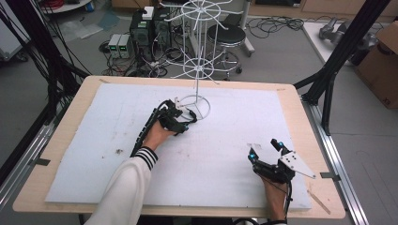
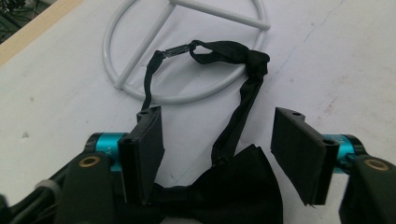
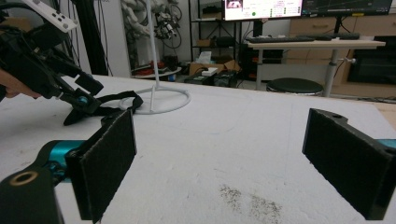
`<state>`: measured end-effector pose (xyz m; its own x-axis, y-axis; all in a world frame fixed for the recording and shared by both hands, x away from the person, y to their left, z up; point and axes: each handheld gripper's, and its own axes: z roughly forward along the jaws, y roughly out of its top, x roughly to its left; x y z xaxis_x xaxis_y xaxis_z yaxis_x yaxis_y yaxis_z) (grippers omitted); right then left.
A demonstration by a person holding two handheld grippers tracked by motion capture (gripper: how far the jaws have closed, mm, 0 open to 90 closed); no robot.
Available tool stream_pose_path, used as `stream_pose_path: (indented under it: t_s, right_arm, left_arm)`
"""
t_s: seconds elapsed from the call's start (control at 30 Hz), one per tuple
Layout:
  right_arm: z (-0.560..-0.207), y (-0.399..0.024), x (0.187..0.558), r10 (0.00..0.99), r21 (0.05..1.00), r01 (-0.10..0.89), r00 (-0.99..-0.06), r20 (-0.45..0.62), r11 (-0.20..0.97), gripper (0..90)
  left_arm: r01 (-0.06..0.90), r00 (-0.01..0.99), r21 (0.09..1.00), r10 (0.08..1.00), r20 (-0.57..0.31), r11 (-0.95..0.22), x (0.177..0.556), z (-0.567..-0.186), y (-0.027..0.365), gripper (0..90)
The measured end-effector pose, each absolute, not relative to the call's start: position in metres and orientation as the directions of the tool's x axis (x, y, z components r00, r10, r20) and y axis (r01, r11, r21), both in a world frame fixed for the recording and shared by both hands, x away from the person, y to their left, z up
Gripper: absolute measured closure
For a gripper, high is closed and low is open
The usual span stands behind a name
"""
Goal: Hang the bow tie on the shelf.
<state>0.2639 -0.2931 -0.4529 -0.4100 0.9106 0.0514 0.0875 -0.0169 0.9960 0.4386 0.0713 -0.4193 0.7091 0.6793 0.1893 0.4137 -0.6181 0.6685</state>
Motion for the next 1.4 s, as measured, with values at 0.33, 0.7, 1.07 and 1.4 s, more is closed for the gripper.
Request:
stream_pose_path:
  t_s: [0.33,0.7,1.07,1.4]
  right_arm:
    - [-0.4529,-0.2936,0.2640,0.910,0.996,0.091,-0.409,0.060,-0.025,8.8]
    - [-0.4529,-0.2939,0.2643,0.910,0.996,0.088,-0.411,0.059,-0.025,8.8]
    - [-0.4529,-0.2939,0.2642,0.910,0.996,0.088,-0.411,0.061,-0.027,8.9]
    - [-0.4529,-0.2939,0.2640,0.910,0.996,0.089,-0.409,0.059,-0.024,8.9]
  left_arm:
    - [0.445,0.682,0.644,0.701,0.208,-0.623,0.4410,-0.4234,0.0725,45.5]
    - [0.471,0.703,0.624,0.693,0.163,-0.624,0.4429,-0.4285,0.0717,61.5]
    - [0.479,0.688,0.644,0.711,0.146,-0.596,0.4427,-0.4266,0.0741,81.9]
    - [0.475,0.689,0.636,0.707,0.161,-0.608,0.4417,-0.4255,0.0733,85.0]
